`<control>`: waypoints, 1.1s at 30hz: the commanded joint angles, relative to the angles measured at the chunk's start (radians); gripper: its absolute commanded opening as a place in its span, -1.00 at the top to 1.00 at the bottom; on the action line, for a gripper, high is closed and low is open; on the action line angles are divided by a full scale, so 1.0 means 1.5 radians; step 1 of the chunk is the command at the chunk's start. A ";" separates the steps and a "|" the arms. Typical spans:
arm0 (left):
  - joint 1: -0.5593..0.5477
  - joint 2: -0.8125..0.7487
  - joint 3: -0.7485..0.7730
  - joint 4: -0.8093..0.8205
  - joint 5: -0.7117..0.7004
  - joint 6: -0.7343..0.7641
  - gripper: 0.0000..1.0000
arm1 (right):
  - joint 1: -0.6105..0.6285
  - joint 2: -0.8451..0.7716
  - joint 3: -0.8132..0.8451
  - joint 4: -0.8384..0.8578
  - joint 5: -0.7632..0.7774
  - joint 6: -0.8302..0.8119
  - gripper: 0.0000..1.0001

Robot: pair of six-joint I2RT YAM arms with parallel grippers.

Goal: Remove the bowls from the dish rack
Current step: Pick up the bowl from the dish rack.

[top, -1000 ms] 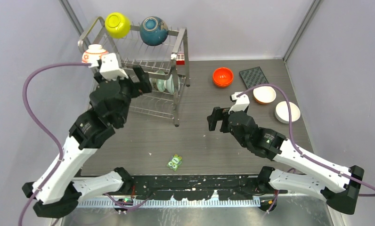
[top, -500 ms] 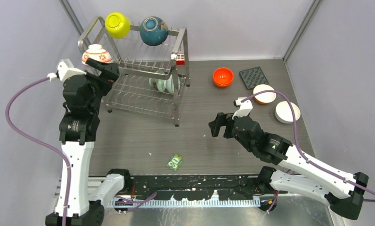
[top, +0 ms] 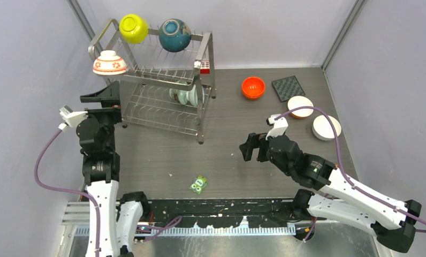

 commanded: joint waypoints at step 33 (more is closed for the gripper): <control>0.051 0.070 0.084 0.055 -0.034 0.039 -0.43 | -0.001 -0.002 0.000 0.025 -0.009 -0.011 -1.00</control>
